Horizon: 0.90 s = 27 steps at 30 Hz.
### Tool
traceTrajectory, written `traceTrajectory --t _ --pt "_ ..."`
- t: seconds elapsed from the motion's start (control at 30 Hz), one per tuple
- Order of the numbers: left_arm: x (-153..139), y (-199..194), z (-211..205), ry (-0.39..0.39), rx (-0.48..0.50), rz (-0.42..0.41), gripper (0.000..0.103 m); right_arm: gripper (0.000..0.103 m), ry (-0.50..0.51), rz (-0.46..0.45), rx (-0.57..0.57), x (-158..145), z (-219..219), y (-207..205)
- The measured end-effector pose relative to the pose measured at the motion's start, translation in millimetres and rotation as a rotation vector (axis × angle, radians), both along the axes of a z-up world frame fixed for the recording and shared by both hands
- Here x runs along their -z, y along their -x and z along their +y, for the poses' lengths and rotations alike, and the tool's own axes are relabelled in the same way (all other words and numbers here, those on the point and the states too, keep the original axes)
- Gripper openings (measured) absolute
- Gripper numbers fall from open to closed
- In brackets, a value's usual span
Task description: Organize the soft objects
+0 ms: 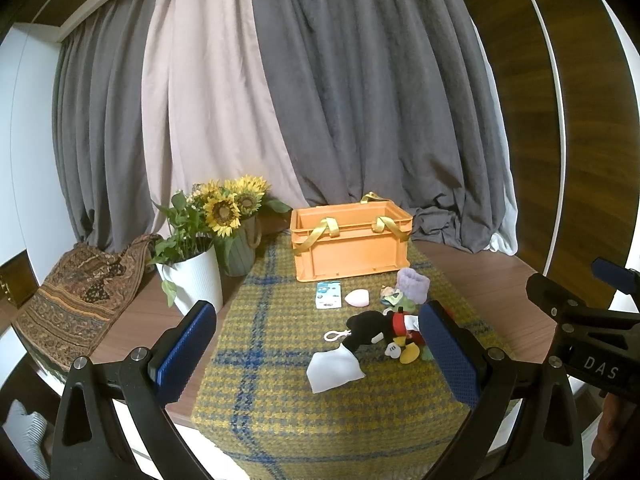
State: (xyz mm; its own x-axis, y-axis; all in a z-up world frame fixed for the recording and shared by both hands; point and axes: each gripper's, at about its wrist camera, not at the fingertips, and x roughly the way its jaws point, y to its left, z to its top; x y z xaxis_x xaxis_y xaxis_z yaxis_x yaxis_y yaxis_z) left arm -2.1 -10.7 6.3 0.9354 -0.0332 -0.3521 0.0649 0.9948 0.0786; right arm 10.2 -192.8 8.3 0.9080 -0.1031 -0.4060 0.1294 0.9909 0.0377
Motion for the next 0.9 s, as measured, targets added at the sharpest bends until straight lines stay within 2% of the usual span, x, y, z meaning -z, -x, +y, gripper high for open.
traceTrajectory --t 0.9 --pt "0.3 -3.1 -5.3 -0.002 0.004 0.003 0.103 0.101 0.0 -0.003 0.002 1.9 -0.8 -0.3"
